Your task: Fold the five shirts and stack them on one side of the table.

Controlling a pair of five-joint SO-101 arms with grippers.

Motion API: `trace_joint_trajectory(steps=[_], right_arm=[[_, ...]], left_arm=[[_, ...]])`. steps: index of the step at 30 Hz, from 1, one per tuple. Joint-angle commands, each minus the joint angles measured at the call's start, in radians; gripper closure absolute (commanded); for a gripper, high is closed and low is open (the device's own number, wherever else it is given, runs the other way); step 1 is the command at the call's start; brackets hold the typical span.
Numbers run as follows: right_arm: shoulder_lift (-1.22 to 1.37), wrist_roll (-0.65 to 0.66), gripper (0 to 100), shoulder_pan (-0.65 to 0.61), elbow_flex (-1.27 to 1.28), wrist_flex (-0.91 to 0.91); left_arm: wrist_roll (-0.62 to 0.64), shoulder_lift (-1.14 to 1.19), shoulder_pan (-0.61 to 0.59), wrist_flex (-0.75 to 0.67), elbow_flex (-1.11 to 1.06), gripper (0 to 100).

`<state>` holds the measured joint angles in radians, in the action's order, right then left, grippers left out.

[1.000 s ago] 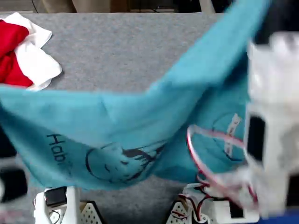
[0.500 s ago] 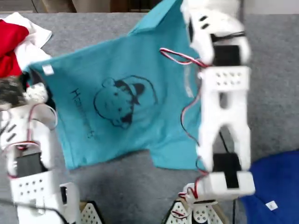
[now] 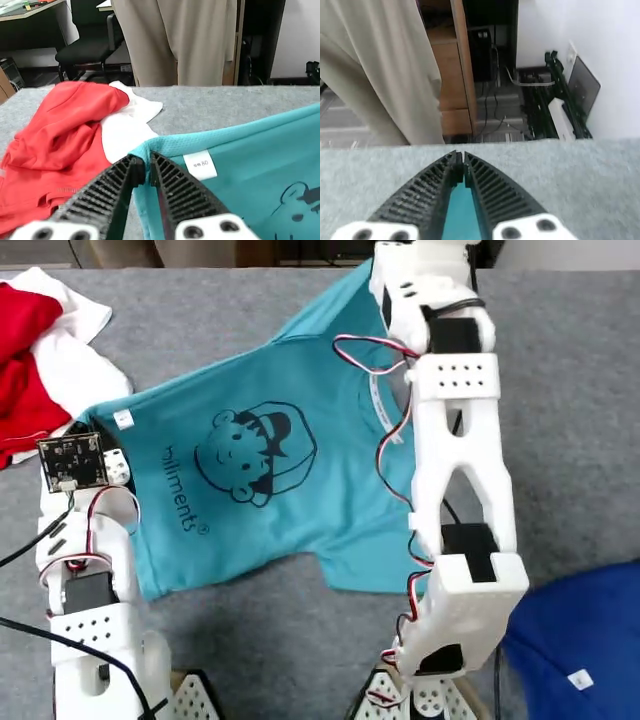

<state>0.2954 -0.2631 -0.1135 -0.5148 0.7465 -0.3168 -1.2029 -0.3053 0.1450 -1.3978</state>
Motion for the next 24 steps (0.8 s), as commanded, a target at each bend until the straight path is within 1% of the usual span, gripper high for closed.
trace_joint_trajectory(steps=[1, 4, 8, 12, 15, 19, 24], right_arm=[[-0.008, -0.012, 99.1, 0.015, -0.159, 0.164], [-0.01, -0.078, 99.1, 0.022, -0.272, 0.292], [-0.002, -0.086, 99.1, 0.013, -0.403, 0.511], [-0.004, -0.098, 99.1, 0.016, -0.472, 0.733], [-0.008, -0.11, 99.1, 0.021, -0.493, 0.87], [-0.01, -0.103, 99.1, 0.021, -0.493, 1.022], [-0.045, -0.095, 99.2, 0.094, -0.453, 1.039]], left_arm=[[-0.002, -0.019, -0.003, 0.11, 0.04, 98], [-0.003, -0.019, -0.005, 0.293, 0.124, 98], [-0.002, -0.019, 0.003, 0.56, 0.279, 98], [0.0, -0.019, 0.041, 0.752, 0.39, 98], [0.0, -0.019, 0.072, 0.845, 0.436, 98], [0.0, -0.019, 0.084, 0.916, 0.462, 98], [0.0, -0.019, 0.077, 0.979, 0.479, 98]])
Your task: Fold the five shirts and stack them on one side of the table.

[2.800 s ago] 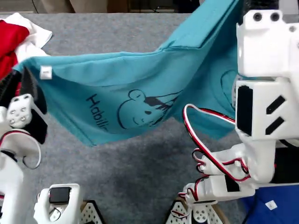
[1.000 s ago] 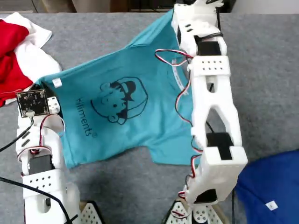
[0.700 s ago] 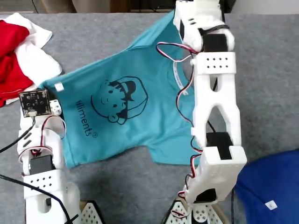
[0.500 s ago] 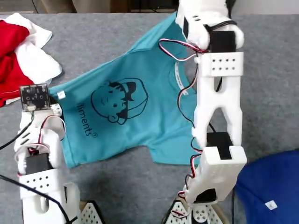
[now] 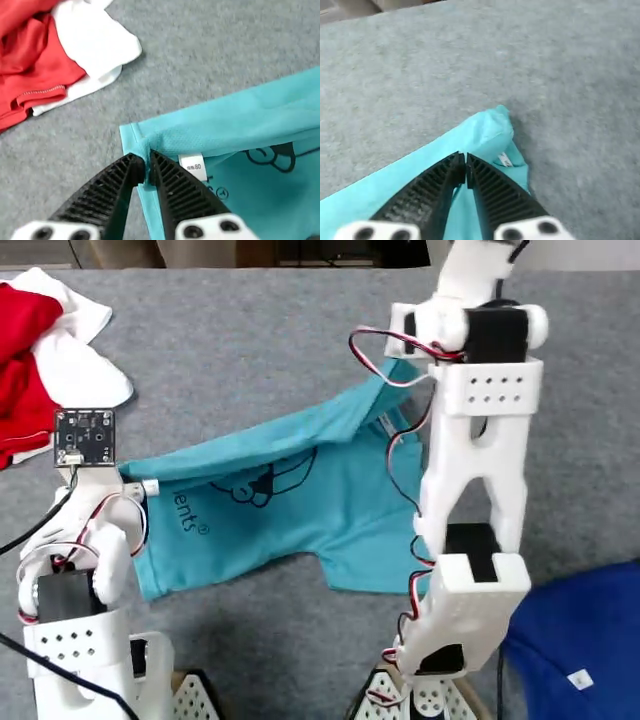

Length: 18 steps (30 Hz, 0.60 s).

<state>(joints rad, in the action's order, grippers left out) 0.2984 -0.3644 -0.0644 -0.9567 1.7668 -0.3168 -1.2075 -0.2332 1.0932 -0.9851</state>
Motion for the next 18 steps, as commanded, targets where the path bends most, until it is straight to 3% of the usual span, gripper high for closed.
trace_joint_trajectory(steps=[1, 7, 18], right_arm=[[-0.064, 0.028, 99.2, 0.053, 0.015, 0.02], [-0.243, 0.098, 99.2, 0.067, 0.308, 0.02], [-0.544, 0.104, 99.2, 0.035, 0.878, 0.015]], left_arm=[[-0.002, -0.015, 0.005, 0.048, 0.066, 98], [0.0, -0.015, 0.006, 0.098, 0.081, 98], [0.002, -0.015, 0.008, 0.199, 0.081, 98]])
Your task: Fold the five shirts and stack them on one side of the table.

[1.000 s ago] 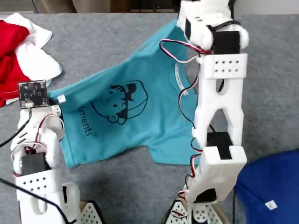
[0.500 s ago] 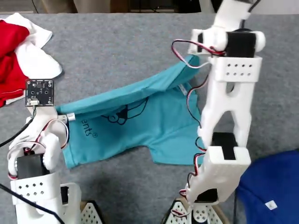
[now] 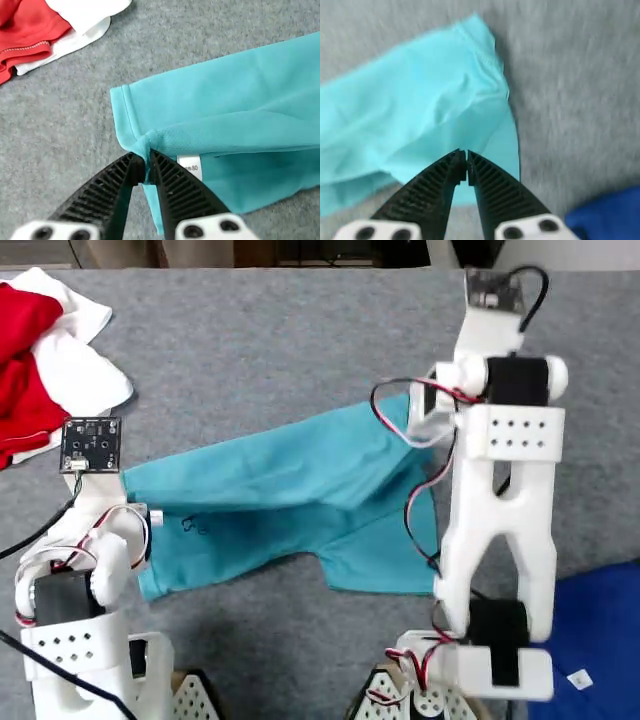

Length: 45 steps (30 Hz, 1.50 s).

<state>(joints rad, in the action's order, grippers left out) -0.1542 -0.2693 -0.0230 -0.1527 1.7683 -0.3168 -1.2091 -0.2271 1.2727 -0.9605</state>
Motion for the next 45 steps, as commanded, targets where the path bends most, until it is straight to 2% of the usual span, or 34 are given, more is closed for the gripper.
trace_joint_trajectory(steps=[1, 10, 17, 23, 34, 37, 45], right_arm=[[-0.105, 0.009, 99.2, -0.007, 0.102, 0.014], [-0.208, 0.011, 99.2, -0.007, 0.282, 0.014], [-0.275, 0.012, 99.2, -0.01, 0.484, 0.014], [-0.332, 0.04, 99.2, 0.002, 0.558, 0.012], [-0.358, 0.25, 99.3, 0.225, 0.57, 0.015], [-0.363, 0.295, 99.3, 0.222, 0.627, 0.015], [-0.364, 0.293, 99.3, 0.096, 0.739, 0.014]], left_arm=[[0.002, -0.013, 0.006, 0.034, 0.057, 98], [0.002, -0.013, 0.006, 0.12, 0.029, 98], [0.002, -0.013, 0.005, 0.117, -0.046, 98], [0.002, -0.013, 0.006, 0.117, -0.044, 98], [0.002, -0.013, 0.008, 0.115, -0.046, 98], [0.002, -0.013, 0.008, 0.115, -0.046, 98], [0.002, -0.013, 0.008, 0.115, -0.046, 98]])
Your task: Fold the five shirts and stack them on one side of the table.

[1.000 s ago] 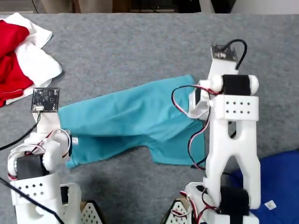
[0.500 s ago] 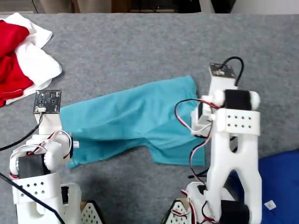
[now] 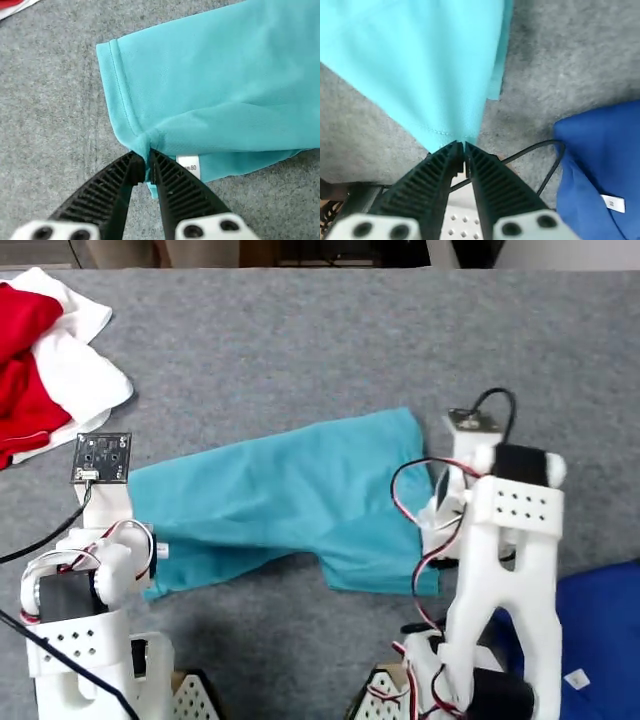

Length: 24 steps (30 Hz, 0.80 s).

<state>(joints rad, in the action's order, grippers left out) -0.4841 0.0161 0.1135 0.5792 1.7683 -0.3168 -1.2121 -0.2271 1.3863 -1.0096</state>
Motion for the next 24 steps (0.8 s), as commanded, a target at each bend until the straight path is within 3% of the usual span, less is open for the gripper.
trace_joint_trajectory(steps=[1, 10, 13, 19, 24], right_arm=[[-0.035, 0.008, 99.3, -0.047, 0.007, 0.014], [-0.035, 0.077, 98.7, -0.045, 0.008, 0.006], [-0.035, 0.103, 91.1, -0.042, 0.007, 0.011], [-0.036, 0.135, 72.6, -0.05, -0.007, 0.009], [-0.036, 0.13, 73.3, -0.05, -0.102, 0.011]], left_arm=[[0.002, -0.01, 0.008, 0.002, 0.003, 98], [-0.003, -0.01, 0.008, 0.002, 0.003, 98], [-0.005, -0.01, 0.008, 0.002, 0.003, 97], [0.0, -0.01, -0.002, 0.011, 0.003, 77], [0.0, -0.01, -0.002, 0.002, 0.015, 74]])
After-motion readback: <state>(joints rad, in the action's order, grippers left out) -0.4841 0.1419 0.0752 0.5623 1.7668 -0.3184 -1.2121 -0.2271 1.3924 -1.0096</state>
